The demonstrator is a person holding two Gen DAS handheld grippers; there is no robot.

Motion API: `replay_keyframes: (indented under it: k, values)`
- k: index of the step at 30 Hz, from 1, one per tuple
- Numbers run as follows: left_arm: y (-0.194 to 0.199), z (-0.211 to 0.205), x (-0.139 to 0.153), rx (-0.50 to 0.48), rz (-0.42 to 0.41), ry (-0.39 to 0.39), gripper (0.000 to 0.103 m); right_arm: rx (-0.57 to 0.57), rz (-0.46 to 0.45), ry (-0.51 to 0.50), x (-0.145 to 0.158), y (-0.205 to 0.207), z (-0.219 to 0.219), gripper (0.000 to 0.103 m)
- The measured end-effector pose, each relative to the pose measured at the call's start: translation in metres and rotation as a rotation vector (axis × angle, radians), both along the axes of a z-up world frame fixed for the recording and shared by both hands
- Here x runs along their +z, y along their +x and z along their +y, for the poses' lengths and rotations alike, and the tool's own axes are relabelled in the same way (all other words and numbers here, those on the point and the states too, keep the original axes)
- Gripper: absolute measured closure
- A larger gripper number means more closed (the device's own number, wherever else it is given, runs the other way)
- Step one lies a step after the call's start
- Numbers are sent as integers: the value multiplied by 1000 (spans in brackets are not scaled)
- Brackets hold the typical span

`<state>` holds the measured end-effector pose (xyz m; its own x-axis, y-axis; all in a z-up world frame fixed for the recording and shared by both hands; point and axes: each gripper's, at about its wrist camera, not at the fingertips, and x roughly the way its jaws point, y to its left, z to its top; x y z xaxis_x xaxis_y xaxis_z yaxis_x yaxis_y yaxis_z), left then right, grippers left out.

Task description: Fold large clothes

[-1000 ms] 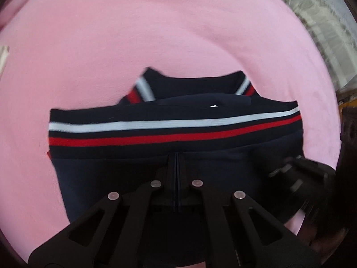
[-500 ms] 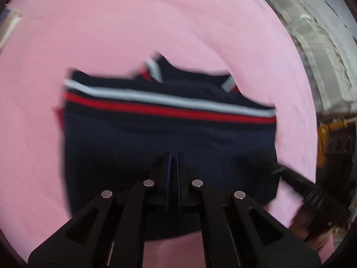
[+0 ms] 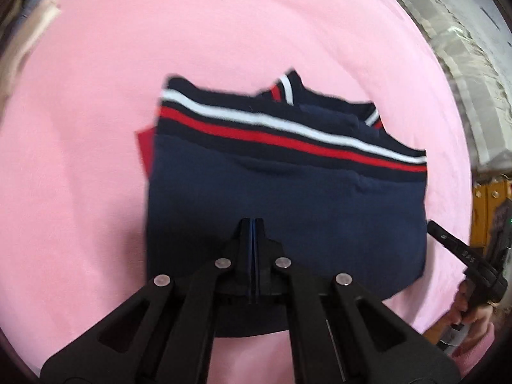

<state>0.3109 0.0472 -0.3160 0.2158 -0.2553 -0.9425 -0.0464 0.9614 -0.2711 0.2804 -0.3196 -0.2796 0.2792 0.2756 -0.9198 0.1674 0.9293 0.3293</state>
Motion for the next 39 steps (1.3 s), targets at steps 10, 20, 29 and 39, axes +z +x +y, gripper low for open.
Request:
replay_keyframes:
  k: [10, 20, 29, 39]
  values:
    - [-31, -62, -1, -35, 59, -122, 102, 175, -25, 232, -7, -2, 71, 103]
    - [-52, -20, -26, 155, 135, -178, 102, 145, 85, 241, -53, -43, 62, 103]
    - [-70, -17, -33, 199, 158, 22, 102, 26, 141, -16, -60, -37, 18, 103]
    - [-96, -44, -40, 265, 217, -79, 96, 45, -40, -52, -24, -1, 94, 103]
